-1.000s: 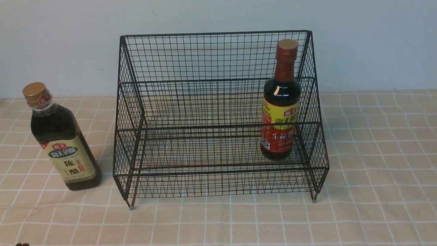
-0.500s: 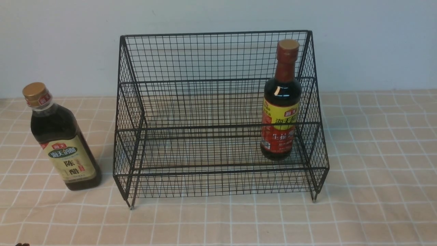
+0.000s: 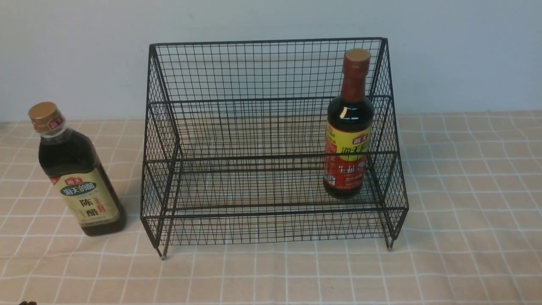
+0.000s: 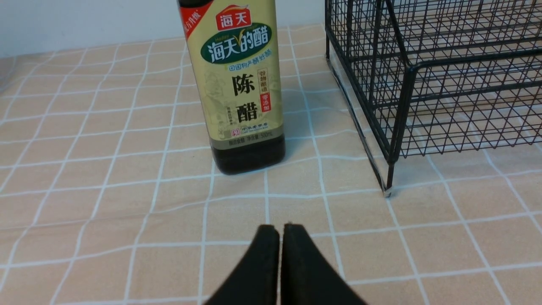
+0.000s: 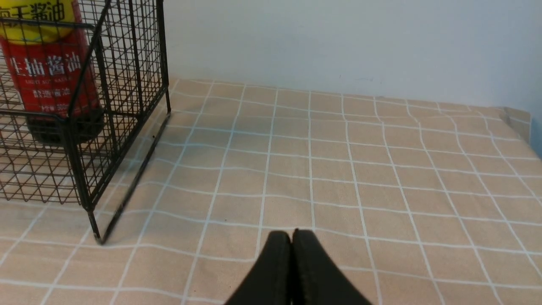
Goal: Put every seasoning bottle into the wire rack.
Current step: Use the left arm to grab the condiment bottle closest to it
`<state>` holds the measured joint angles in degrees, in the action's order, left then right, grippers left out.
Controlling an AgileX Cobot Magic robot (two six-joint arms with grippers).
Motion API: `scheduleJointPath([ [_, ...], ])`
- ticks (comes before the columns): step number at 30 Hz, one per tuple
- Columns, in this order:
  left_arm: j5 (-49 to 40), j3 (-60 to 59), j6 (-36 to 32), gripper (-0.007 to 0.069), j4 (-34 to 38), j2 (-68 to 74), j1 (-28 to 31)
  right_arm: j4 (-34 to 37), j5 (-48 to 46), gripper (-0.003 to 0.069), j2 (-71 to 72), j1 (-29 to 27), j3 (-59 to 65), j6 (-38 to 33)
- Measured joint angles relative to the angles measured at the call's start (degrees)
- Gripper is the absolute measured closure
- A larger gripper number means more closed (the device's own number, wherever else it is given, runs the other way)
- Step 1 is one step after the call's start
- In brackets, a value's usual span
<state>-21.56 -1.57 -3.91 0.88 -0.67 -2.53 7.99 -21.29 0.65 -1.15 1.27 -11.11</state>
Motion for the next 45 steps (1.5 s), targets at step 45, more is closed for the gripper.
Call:
scheduleJointPath([
  [45,45.7,5.7,3.9,0.0631,8.2,4.7,0.0,0.0,0.0,0.0672,0.0,0.0,0.0,0.4],
])
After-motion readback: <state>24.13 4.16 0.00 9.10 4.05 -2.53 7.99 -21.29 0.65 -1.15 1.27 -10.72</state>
